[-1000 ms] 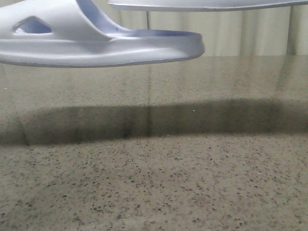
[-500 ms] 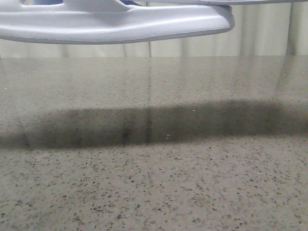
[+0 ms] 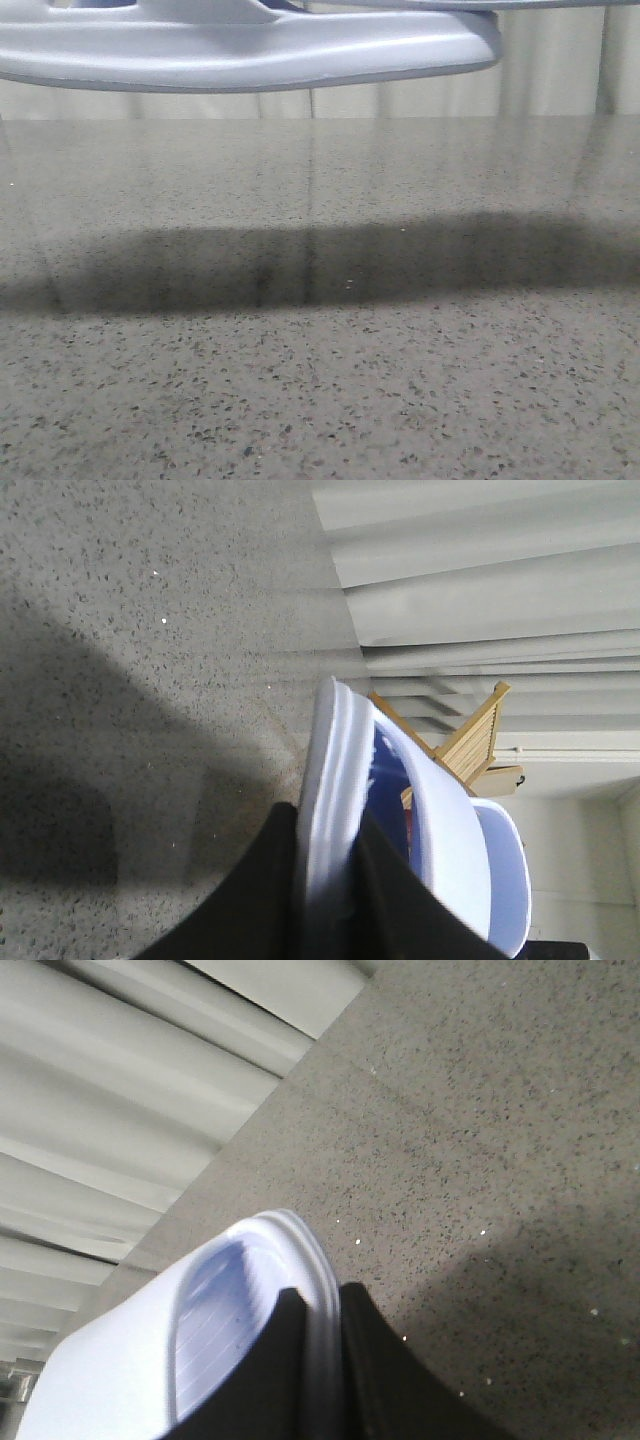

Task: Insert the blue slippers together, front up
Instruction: 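Stack the right-held slipper onto the left-held slipper, soles together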

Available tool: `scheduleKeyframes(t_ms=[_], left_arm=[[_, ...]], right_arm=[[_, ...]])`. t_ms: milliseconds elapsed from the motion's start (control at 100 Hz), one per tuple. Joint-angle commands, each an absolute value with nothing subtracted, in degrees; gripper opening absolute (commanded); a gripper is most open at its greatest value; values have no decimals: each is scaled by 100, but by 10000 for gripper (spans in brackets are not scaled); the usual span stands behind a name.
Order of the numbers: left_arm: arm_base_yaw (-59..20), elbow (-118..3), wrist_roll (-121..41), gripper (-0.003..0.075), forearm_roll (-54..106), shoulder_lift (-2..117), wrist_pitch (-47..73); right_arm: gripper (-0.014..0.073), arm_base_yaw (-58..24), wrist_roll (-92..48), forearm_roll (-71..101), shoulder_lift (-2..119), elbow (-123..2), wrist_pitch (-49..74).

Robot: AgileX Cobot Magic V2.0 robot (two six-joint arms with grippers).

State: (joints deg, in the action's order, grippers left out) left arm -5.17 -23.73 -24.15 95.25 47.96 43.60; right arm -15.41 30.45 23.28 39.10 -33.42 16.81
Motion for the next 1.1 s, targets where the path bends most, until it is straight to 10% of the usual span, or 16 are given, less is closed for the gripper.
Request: scheduleKeyframes(t_ms=[0,1090], left_arm=[[-667,-2517,-2422,16,9918,4799,4639],[-1196,-2517,-2431,16,10310,4981,5255]], right_arm=[[-107,-1673,2961,2365,3867,-3562,1296],[-107,-1780,2750,2365,3867,-3562,1500]])
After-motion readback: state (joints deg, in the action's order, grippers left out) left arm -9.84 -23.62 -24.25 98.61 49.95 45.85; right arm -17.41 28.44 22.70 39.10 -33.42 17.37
